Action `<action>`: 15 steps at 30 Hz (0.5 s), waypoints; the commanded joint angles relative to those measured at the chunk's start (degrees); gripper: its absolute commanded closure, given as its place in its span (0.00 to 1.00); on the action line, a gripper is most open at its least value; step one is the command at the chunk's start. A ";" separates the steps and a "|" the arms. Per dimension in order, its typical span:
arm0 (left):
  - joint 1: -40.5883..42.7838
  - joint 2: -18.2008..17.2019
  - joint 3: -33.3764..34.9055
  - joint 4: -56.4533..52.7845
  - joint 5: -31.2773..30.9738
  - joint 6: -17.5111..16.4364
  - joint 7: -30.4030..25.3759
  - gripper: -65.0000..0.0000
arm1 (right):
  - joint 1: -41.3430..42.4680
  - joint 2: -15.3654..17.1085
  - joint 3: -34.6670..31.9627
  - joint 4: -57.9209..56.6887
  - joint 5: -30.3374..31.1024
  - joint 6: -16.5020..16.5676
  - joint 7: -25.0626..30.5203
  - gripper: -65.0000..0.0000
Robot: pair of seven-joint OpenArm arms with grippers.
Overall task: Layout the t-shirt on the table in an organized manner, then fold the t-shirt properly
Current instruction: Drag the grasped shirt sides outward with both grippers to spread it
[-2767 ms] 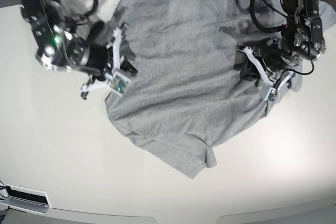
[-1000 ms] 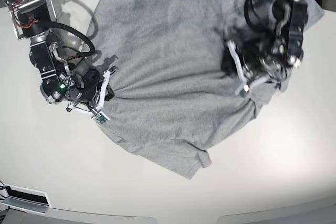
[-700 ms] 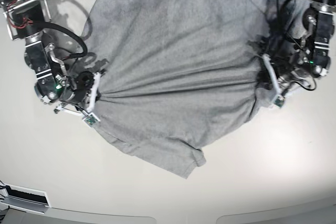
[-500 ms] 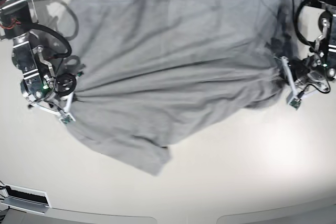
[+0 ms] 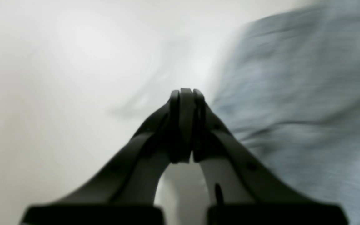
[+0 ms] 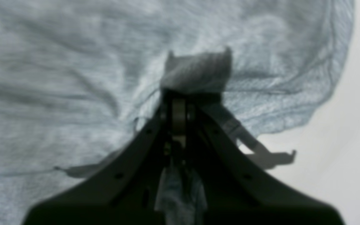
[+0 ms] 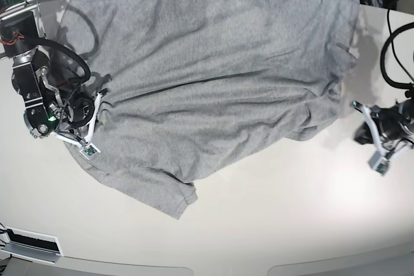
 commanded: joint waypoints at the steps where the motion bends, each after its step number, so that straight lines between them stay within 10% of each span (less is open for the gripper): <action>1: -0.98 -0.31 -0.46 0.44 -0.24 -0.68 -1.68 1.00 | 1.16 0.63 0.22 0.72 0.90 0.35 0.46 1.00; 6: -0.96 4.85 -0.46 -4.26 7.28 -1.25 -6.99 1.00 | 1.11 0.63 0.22 0.72 1.05 -0.72 1.53 0.66; 15: -4.92 10.99 -0.44 -21.24 9.66 -7.74 -18.49 1.00 | 1.11 0.50 0.22 0.72 2.71 -0.37 1.49 0.64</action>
